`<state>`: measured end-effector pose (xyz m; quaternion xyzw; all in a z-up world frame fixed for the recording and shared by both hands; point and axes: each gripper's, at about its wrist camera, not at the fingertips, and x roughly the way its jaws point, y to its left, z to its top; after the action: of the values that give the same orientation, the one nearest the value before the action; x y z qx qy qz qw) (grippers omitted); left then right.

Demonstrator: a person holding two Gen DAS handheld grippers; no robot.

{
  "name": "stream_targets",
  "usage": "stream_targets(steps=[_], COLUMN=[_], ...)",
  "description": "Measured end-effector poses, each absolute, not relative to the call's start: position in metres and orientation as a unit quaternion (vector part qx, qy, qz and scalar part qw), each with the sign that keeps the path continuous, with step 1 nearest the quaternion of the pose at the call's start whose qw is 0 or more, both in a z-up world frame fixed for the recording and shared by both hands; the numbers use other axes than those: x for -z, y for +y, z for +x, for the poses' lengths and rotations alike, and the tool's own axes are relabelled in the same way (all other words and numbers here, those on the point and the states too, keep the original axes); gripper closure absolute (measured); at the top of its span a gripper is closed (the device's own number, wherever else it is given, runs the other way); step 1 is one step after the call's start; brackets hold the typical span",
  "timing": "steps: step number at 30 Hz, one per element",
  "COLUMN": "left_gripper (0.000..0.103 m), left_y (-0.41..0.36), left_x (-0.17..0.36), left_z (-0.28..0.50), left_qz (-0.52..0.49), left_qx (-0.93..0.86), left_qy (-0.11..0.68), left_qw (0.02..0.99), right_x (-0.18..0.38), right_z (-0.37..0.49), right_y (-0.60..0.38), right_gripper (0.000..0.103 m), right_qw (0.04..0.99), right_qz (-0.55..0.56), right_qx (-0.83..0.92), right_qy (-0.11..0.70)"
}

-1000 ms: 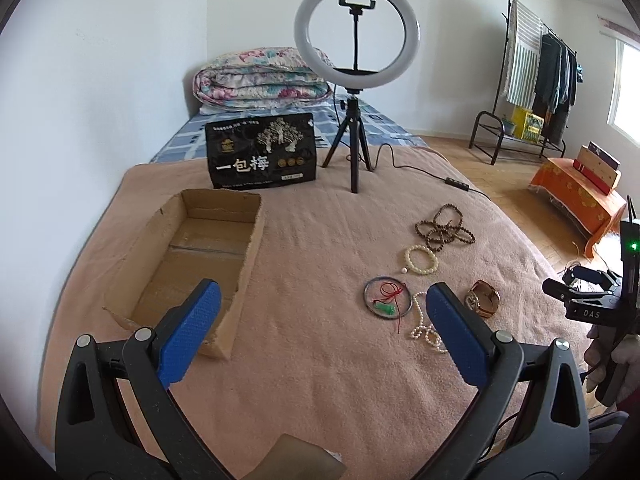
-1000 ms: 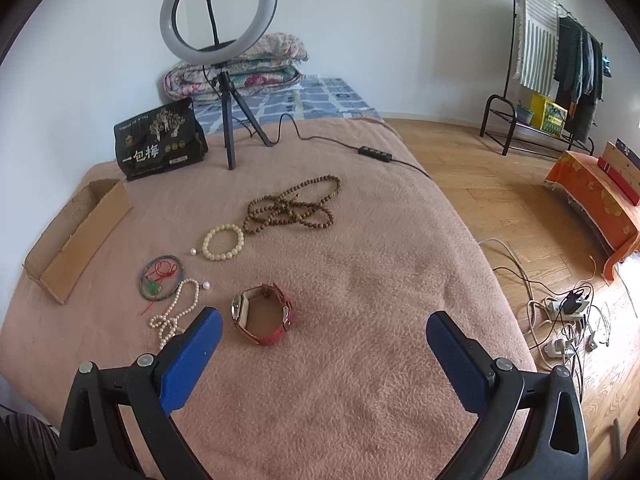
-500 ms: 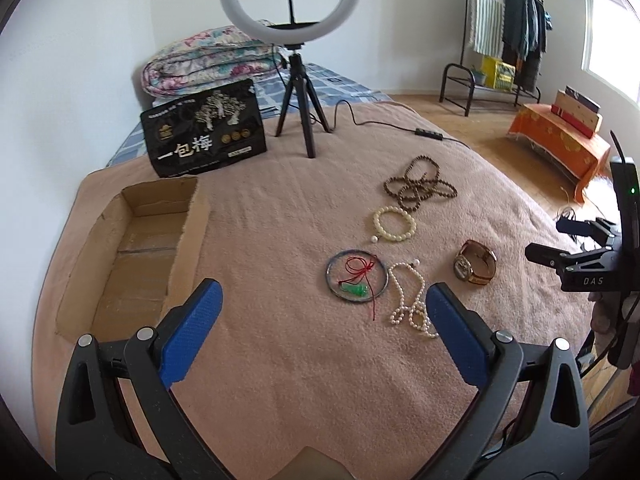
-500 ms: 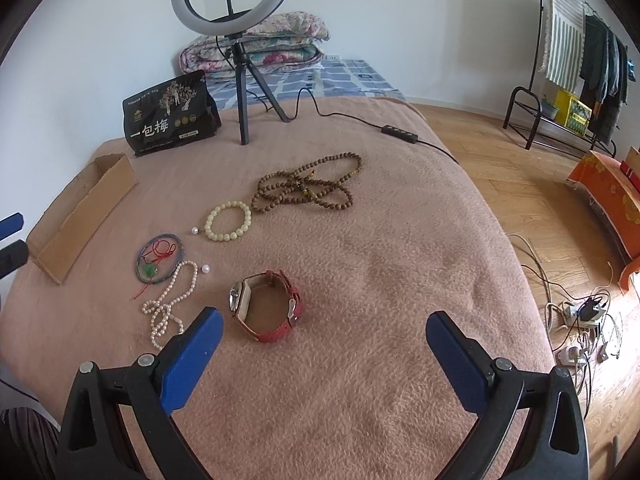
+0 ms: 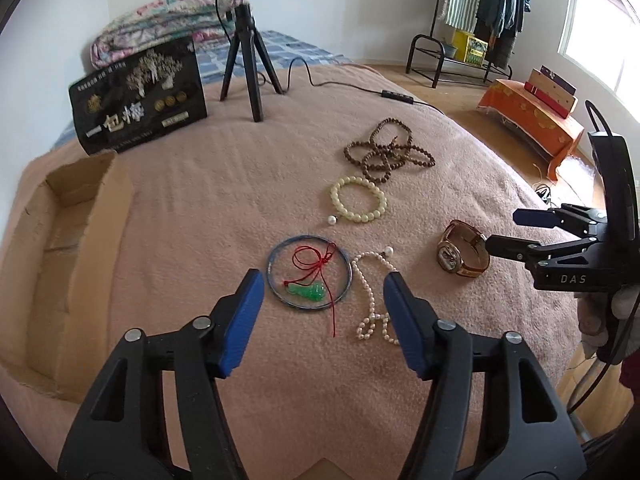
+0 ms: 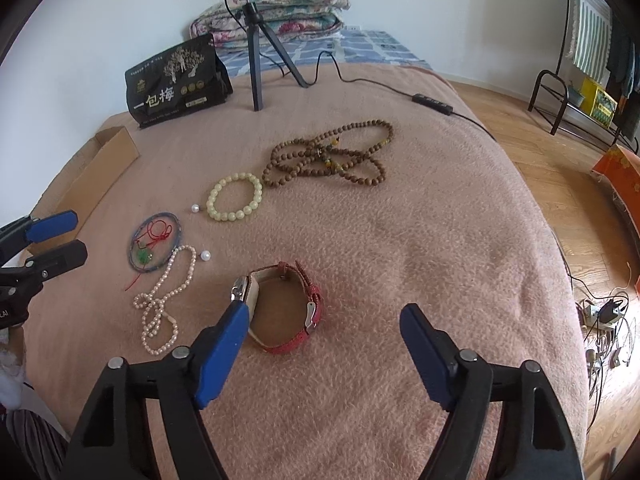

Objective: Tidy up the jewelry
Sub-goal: 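Move left gripper to the jade pendant while right gripper approaches the red-strap watch, then close left gripper on the red string while right gripper grasps the watch strap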

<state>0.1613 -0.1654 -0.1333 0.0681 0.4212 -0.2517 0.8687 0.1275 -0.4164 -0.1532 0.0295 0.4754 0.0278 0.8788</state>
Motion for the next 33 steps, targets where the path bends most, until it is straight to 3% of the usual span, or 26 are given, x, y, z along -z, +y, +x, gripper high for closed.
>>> stream_targets(steps=[15, 26, 33], left_gripper=[0.071, 0.072, 0.079], left_y=[-0.183, -0.197, -0.198], left_x=[0.172, 0.186, 0.193], left_z=[0.197, 0.209, 0.215], left_qz=[0.095, 0.125, 0.129], left_qx=[0.262, 0.268, 0.27], left_qy=[0.45, 0.458, 0.461], left_qw=[0.849, 0.838, 0.835], right_x=[0.166, 0.173, 0.177], right_z=[0.15, 0.156, 0.161], right_y=[-0.41, -0.409, -0.408], right_gripper=[0.039, 0.041, 0.041], right_qw=[0.87, 0.865, 0.862], right_qz=[0.02, 0.015, 0.011], right_qx=[-0.031, -0.031, -0.032], right_qy=[0.492, 0.501, 0.505])
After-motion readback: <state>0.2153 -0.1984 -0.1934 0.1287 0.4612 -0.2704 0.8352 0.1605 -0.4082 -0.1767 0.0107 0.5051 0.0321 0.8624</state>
